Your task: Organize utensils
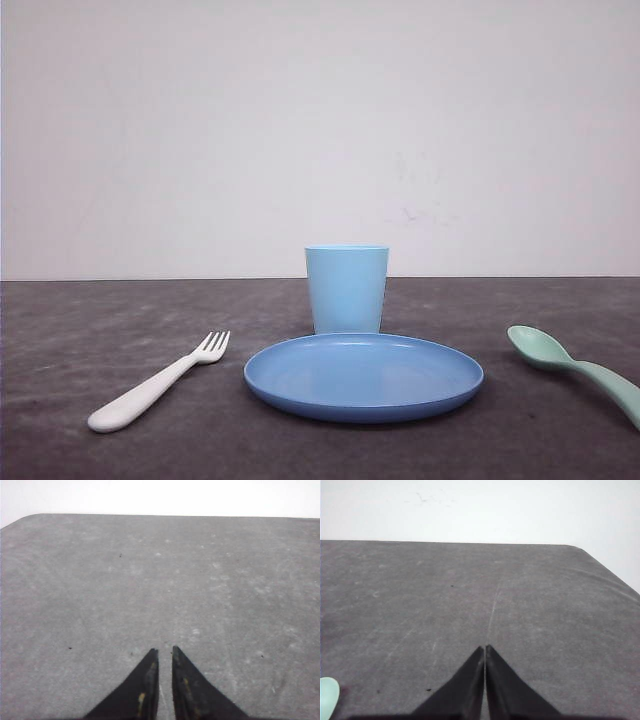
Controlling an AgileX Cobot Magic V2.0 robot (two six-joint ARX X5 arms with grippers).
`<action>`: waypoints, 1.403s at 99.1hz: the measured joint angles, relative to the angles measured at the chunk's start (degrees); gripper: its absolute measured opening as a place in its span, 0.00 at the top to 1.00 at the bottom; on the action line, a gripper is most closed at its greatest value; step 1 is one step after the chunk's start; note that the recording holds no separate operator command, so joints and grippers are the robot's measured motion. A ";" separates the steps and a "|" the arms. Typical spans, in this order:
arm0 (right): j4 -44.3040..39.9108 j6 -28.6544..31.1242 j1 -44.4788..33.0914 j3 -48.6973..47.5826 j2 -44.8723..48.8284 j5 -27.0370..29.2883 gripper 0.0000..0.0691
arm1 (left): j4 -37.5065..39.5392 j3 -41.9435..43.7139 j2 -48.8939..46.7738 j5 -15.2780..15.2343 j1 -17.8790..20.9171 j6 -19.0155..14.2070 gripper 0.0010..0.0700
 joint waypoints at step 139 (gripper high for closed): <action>1.27 0.00 0.00 0.00 0.00 0.00 1.00 | 0.52 -0.13 0.00 0.00 0.00 -0.15 0.98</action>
